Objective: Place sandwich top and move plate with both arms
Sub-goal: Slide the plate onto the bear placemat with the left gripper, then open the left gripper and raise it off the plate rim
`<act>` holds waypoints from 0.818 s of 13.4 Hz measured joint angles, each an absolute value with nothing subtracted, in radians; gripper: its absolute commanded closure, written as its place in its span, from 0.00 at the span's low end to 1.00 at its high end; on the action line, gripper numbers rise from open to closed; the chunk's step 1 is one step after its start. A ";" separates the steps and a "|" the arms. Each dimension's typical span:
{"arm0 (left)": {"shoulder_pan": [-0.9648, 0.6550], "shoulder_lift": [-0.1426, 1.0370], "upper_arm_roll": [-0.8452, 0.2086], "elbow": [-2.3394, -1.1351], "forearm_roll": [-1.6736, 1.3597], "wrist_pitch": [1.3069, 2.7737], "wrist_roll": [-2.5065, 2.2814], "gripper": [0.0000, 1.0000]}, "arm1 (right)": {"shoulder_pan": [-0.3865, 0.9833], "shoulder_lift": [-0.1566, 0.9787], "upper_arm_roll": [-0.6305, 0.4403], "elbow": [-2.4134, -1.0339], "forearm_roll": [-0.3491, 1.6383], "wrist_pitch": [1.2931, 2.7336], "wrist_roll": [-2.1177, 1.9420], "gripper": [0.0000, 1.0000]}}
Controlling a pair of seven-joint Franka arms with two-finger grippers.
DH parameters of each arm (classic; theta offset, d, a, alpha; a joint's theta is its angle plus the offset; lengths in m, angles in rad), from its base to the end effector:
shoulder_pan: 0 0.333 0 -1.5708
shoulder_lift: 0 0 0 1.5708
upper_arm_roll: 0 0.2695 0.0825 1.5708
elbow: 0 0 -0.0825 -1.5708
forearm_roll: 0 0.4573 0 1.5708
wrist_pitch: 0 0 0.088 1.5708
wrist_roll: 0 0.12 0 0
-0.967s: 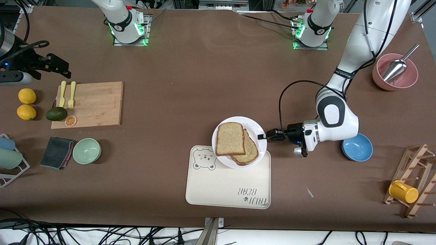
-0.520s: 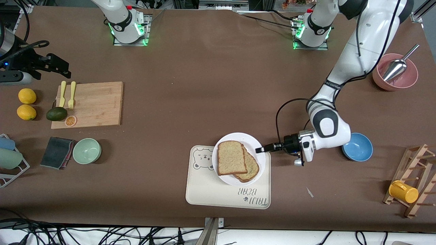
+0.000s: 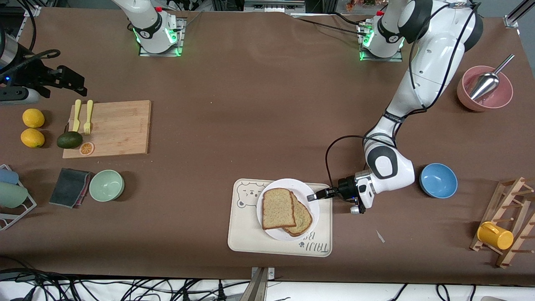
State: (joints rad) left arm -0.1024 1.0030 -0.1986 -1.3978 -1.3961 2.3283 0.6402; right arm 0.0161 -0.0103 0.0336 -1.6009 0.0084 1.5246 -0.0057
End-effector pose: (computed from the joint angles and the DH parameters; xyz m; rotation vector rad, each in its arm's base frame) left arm 0.7068 -0.2302 0.0308 2.0347 0.2716 0.1177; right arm 0.6176 0.0318 0.5512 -3.1321 -0.0869 0.1037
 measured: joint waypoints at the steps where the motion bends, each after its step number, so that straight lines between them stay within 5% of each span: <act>1: -0.117 1.012 -0.184 -1.386 -1.396 2.328 0.640 1.00 | 0.016 -0.010 0.034 -1.601 0.008 1.525 -0.006 0.00; 2: -0.125 1.018 -0.180 -1.377 -1.396 2.328 0.638 0.77 | 0.016 -0.010 0.034 -1.601 0.008 1.525 -0.006 0.00; 3: -0.130 1.020 -0.178 -1.371 -1.396 2.328 0.638 0.01 | 0.016 -0.010 0.034 -1.601 0.008 1.524 -0.006 0.00; 11: -0.104 1.000 -0.166 -1.334 -1.227 2.309 0.638 0.00 | 0.016 -0.010 0.034 -1.601 0.008 1.524 -0.006 0.00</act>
State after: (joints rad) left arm -0.1045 1.0003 -0.1657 -1.3338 -1.2273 2.3095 0.6379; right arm 0.0161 -0.0103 0.0337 -1.6007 0.0084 1.5241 -0.0057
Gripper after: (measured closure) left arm 0.185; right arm 0.000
